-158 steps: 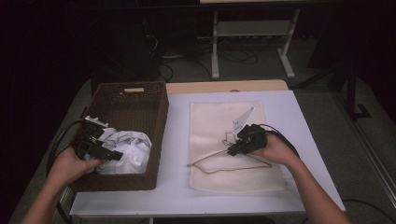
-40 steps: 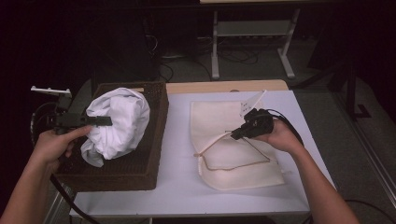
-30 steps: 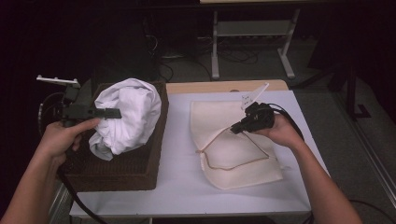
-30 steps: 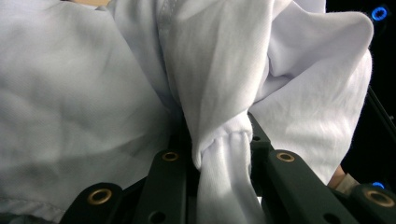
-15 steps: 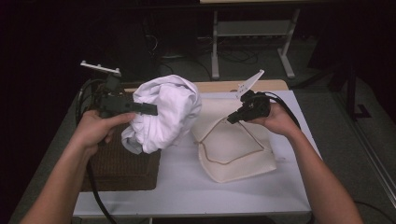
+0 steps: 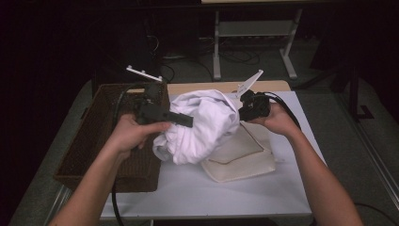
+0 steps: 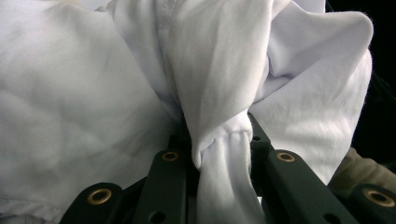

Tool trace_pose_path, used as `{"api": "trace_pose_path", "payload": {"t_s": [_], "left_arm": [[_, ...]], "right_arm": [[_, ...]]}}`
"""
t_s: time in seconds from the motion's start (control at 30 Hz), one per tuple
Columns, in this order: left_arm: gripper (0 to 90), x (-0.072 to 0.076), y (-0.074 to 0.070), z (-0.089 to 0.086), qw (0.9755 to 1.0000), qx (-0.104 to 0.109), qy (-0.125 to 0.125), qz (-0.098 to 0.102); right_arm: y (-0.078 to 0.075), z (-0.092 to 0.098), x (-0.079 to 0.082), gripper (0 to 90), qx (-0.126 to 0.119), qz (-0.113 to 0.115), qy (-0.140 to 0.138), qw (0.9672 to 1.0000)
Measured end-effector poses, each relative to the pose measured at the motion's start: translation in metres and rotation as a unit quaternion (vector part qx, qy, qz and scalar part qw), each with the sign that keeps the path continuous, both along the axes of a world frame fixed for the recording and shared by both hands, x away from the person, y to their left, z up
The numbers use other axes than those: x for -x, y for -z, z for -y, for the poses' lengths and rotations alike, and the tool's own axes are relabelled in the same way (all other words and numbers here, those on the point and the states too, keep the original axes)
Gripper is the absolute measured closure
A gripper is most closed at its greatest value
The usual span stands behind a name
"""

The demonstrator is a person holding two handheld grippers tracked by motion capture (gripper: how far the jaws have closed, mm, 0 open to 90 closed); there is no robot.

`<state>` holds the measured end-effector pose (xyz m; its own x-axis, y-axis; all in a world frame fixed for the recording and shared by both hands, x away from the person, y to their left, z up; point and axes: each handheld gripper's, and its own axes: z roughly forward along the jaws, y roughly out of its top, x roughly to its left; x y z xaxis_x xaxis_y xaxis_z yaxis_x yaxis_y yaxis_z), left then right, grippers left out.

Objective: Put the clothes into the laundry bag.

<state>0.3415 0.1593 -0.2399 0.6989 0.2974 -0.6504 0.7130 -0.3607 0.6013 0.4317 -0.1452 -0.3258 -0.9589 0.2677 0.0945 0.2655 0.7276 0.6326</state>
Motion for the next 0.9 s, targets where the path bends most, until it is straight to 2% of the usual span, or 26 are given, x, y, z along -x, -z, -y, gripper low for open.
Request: {"api": "trace_pose_path", "payload": {"t_s": [0.1, 0.13, 0.23, 0.33, 0.43, 0.5, 0.6, 0.67, 0.73, 0.9], "left_arm": [[75.4, 0.008, 0.010, 0.019, 0.9994, 0.001, 0.033, -0.003], [75.4, 0.012, 0.015, 0.028, 0.9986, 0.004, 0.052, -0.007], [75.3, 0.018, 0.024, 0.047, 0.9964, 0.008, 0.084, -0.011], [75.3, 0.021, 0.038, 0.066, 0.9944, 0.007, 0.104, -0.019], [75.3, 0.020, 0.056, 0.081, 0.9925, -0.010, 0.117, -0.034], [75.3, 0.018, 0.071, 0.087, 0.9917, -0.030, 0.119, -0.039], [75.2, 0.015, 0.095, 0.091, 0.9911, -0.060, 0.107, -0.053], [75.2, 0.013, 0.109, 0.091, 0.9909, -0.071, 0.096, -0.061], [75.2, 0.011, 0.121, 0.089, 0.9912, -0.075, 0.085, -0.068], [75.1, 0.006, 0.133, 0.083, 0.9939, -0.052, 0.056, -0.080]], "right_arm": [[0.001, -0.001, 0.001, 84.8, 0.002, 0.000, 0.000, 1.0000], [0.001, -0.001, 0.001, 84.7, 0.001, 0.001, 0.001, 1.0000], [0.003, -0.002, 0.004, 84.7, 0.001, 0.000, 0.000, 1.0000], [0.003, -0.003, 0.006, 84.7, -0.001, 0.002, -0.002, 1.0000], [0.003, -0.003, 0.010, 84.7, -0.003, 0.003, -0.002, 1.0000], [0.003, 0.000, 0.013, 84.7, -0.008, 0.004, -0.001, 1.0000], [0.002, 0.002, 0.015, 84.7, -0.013, 0.004, -0.001, 0.9999], [0.002, 0.003, 0.017, 84.7, -0.016, 0.005, -0.006, 0.9998], [0.002, 0.004, 0.019, 84.7, -0.012, 0.007, -0.009, 0.9999], [0.001, 0.003, 0.024, 84.7, -0.013, 0.007, -0.011, 0.9998]]}}
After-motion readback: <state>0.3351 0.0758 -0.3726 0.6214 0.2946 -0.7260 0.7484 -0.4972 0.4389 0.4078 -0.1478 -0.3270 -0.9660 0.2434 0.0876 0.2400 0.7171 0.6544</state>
